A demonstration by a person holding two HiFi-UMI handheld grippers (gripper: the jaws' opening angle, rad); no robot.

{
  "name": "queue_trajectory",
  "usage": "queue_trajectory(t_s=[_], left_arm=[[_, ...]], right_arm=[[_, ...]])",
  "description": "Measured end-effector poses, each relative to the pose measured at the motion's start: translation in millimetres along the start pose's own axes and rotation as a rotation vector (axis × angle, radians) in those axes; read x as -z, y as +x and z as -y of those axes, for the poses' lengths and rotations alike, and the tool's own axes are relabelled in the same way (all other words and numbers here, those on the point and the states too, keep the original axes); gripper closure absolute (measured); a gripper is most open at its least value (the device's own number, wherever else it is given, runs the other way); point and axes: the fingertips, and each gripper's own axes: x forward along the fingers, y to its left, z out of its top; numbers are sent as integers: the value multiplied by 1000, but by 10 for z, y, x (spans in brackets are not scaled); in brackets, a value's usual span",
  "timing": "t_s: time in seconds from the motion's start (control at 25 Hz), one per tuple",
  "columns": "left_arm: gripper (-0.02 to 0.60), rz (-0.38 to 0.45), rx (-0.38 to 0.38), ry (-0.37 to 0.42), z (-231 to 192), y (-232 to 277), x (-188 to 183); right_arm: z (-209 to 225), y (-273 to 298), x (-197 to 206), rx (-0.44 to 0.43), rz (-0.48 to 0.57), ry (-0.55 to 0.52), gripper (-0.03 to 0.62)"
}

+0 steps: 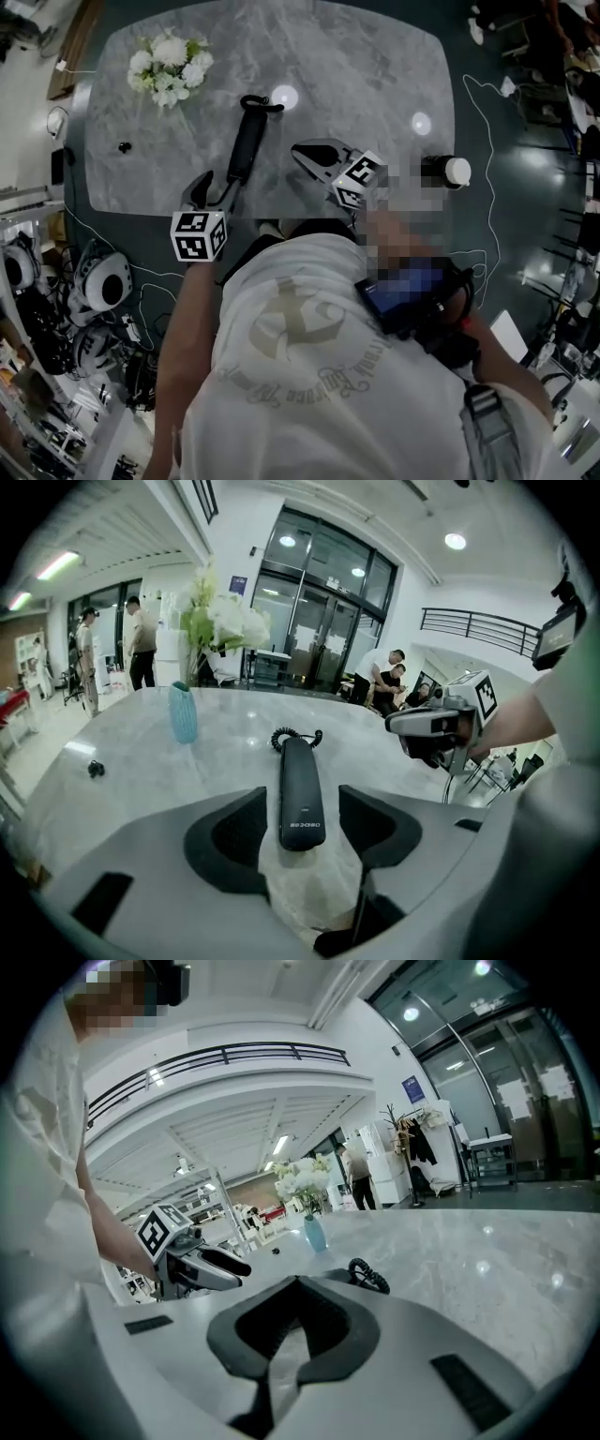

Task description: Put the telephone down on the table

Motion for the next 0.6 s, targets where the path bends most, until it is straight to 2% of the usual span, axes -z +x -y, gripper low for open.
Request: queue_trajectory(t_s=[0.28,0.44,0.6], left_arm=[[482,112,4,-79,80,-470,72],[546,211,9,-128,144,-747,94],[569,245,6,-136,178,-936,187]], right_arm=[[-375,-105,-108,-11,42,-22,579],[-606,-208,-86,-20,59,-34,579],[-803,-305,-33,-20,72,-50,579]])
